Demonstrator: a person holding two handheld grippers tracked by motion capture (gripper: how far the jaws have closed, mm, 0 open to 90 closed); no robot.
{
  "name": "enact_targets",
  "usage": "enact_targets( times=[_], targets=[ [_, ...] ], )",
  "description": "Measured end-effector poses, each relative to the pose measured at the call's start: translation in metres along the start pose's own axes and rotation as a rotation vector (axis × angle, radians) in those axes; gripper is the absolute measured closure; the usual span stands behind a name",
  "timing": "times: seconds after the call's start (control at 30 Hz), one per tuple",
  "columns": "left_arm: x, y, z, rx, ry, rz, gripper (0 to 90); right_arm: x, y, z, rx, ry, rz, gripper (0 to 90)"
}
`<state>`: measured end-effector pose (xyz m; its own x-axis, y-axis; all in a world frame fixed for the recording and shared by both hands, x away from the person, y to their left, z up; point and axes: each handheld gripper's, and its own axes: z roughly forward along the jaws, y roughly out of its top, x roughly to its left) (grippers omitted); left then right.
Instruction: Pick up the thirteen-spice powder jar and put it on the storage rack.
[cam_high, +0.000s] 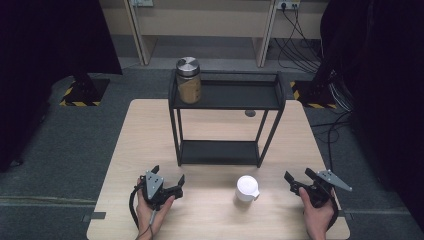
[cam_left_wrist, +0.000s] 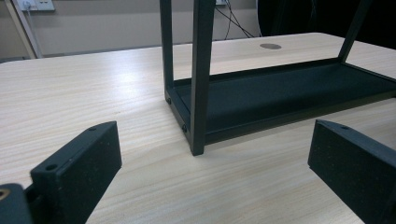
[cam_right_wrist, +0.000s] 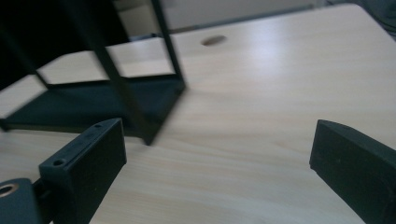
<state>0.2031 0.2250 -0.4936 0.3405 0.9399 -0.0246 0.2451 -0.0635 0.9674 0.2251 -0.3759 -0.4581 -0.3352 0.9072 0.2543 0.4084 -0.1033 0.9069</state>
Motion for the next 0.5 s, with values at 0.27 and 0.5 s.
enact_targets(
  times=[0.27, 0.5],
  targets=[
    [-0.001, -0.001, 0.0, -0.004, 0.0, 0.009, 2.0, 0.025, 0.02, -0.007, -0.055, 0.141, -0.08, 3.9],
    [0.001, 0.0, 0.0, 0.0, -0.004, 0.001, 2.0, 0.04, 0.03, -0.012, -0.082, 0.22, -0.101, 3.5]
  ],
)
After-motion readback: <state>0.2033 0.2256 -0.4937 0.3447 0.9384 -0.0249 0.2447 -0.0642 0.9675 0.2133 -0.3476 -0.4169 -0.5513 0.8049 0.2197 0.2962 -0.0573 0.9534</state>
